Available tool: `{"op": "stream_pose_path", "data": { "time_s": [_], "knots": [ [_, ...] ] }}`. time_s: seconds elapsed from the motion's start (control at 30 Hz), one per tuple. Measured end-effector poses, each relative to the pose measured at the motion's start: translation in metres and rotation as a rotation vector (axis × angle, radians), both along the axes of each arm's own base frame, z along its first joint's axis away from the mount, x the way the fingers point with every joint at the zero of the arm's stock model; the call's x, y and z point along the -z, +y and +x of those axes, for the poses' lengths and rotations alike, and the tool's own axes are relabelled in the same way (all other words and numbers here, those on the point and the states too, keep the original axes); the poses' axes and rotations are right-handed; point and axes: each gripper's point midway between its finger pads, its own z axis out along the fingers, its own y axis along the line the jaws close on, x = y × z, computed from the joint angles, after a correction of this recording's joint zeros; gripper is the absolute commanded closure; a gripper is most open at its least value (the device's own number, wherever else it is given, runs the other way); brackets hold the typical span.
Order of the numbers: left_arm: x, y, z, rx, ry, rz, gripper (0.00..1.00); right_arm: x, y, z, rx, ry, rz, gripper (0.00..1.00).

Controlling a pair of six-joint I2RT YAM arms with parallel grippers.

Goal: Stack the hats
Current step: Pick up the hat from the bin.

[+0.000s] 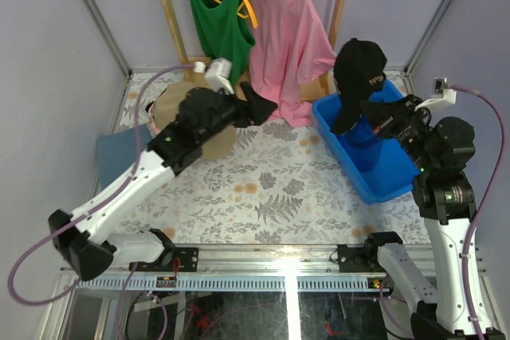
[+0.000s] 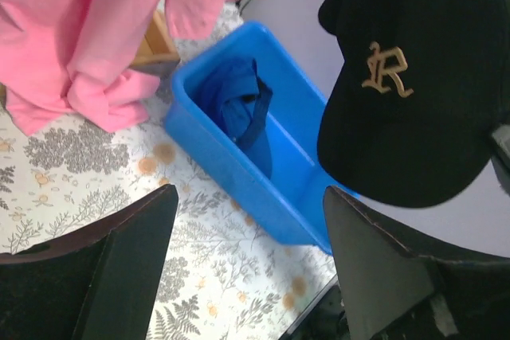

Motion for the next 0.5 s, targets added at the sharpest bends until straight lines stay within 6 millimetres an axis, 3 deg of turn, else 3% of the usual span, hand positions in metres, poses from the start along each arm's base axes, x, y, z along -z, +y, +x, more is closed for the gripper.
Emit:
{"op": "stream_pose_path", "data": {
  "time_s": [0.07,0.13,0.33,0.5],
  "knots": [
    [-0.009,0.022,0.004,-0.034,-0.006,-0.062,0.25,-0.019,0.017,-0.007,-0.093,-0.048,0.081,1.00],
    [-0.019,0.028,-0.002,-0.018,-0.014,-0.112,0.24,-0.035,0.032,-0.012,-0.182,-0.094,0.160,1.00],
    [-0.044,0.018,-0.034,0.132,-0.048,-0.232,0.24,-0.059,0.068,-0.023,-0.452,-0.142,0.443,1.00],
    [-0.051,0.019,-0.054,0.204,-0.044,-0.307,0.22,-0.069,0.079,-0.023,-0.606,-0.139,0.627,1.00]
  ]
}}
